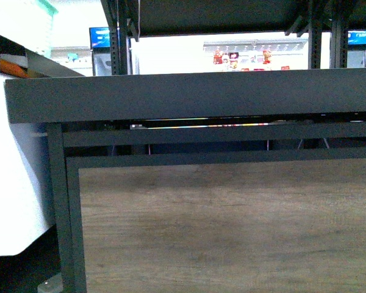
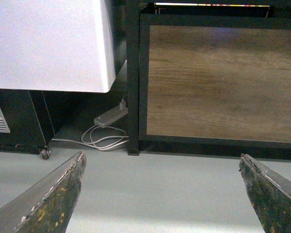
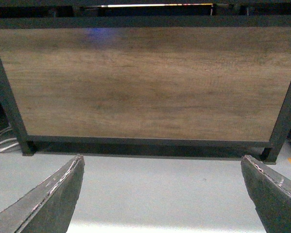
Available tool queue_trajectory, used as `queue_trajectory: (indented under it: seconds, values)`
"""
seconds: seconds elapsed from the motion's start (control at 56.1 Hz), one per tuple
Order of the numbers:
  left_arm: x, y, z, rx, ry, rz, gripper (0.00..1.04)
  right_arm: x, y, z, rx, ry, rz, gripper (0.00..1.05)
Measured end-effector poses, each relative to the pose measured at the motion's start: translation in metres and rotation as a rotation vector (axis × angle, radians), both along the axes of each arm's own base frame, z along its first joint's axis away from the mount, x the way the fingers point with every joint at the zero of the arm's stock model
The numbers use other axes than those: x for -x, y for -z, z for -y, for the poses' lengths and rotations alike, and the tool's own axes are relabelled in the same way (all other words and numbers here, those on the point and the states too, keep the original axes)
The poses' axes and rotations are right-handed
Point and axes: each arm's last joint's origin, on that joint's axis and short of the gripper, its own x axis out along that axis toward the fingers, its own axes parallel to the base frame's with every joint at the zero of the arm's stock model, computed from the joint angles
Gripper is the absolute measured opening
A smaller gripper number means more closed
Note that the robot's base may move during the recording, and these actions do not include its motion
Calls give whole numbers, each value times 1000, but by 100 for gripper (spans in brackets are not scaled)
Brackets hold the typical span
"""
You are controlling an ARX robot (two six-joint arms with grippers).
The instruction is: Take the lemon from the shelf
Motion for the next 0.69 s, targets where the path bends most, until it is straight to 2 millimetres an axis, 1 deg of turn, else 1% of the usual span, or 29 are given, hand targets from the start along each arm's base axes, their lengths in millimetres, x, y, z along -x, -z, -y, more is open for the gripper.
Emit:
queue_trajectory:
  seconds: [0.695]
  values:
    - [0,0,0,0,0,0,97,0,0,0,0,0,0,97]
